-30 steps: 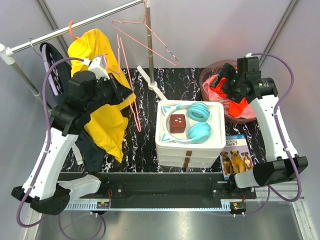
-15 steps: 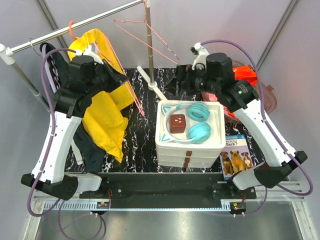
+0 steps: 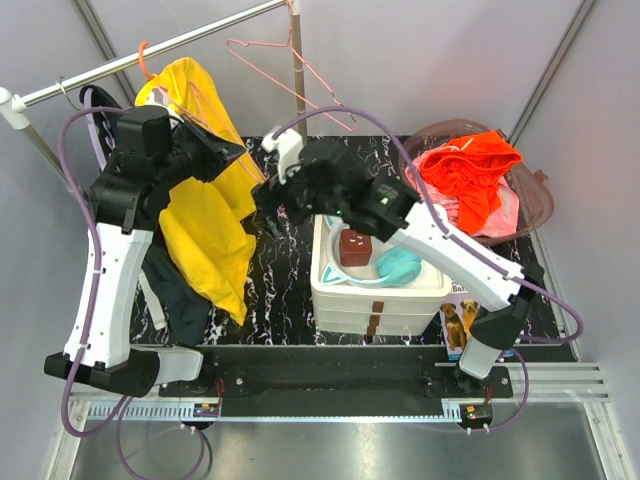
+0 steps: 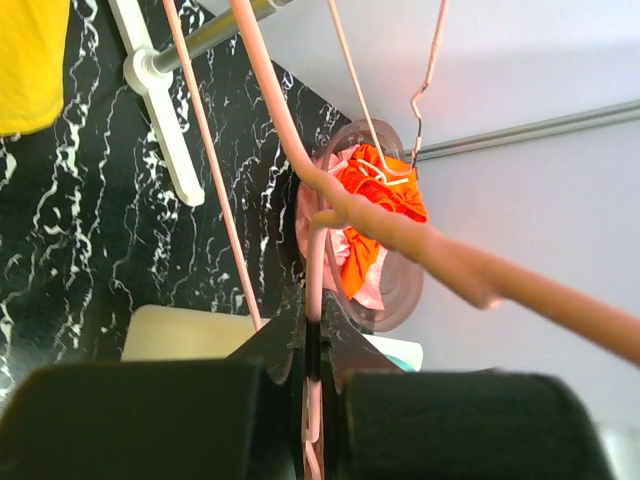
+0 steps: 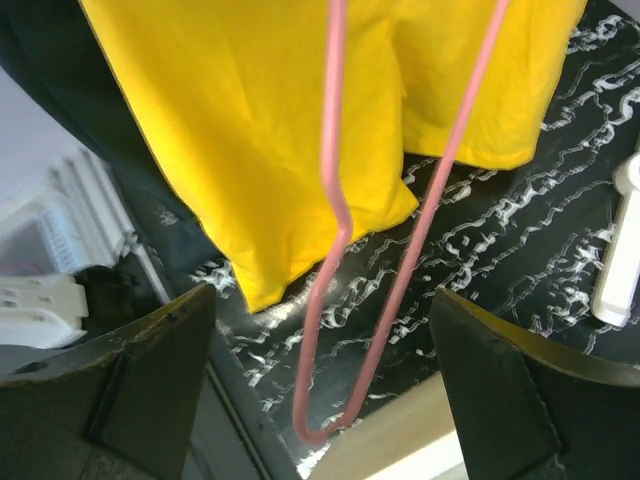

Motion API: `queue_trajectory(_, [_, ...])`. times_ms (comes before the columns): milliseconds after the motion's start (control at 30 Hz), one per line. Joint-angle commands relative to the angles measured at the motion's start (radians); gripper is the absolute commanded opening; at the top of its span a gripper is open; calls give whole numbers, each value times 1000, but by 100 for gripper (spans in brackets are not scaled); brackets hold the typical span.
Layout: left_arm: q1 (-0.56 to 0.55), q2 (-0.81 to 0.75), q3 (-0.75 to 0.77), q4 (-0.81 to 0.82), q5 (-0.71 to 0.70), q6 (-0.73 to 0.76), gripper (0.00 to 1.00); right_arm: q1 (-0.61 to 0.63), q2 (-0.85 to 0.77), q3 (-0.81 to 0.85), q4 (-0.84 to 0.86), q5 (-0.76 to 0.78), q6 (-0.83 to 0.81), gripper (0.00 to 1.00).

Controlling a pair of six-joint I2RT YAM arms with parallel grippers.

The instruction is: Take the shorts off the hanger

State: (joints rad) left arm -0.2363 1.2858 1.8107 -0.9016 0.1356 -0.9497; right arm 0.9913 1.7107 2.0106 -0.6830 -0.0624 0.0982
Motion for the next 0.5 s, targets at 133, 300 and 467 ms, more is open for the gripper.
queue_trajectory(133, [41, -49, -14, 10, 78, -58, 0, 81, 7, 33, 36, 328, -129, 68])
queue_trajectory(300, [48, -63, -40, 9, 94, -67, 0, 89, -57, -53, 106, 346, -130, 36])
queue_trajectory(467, [48, -65, -59, 76, 154, -54, 0, 98, -95, -105, 122, 381, -117, 0])
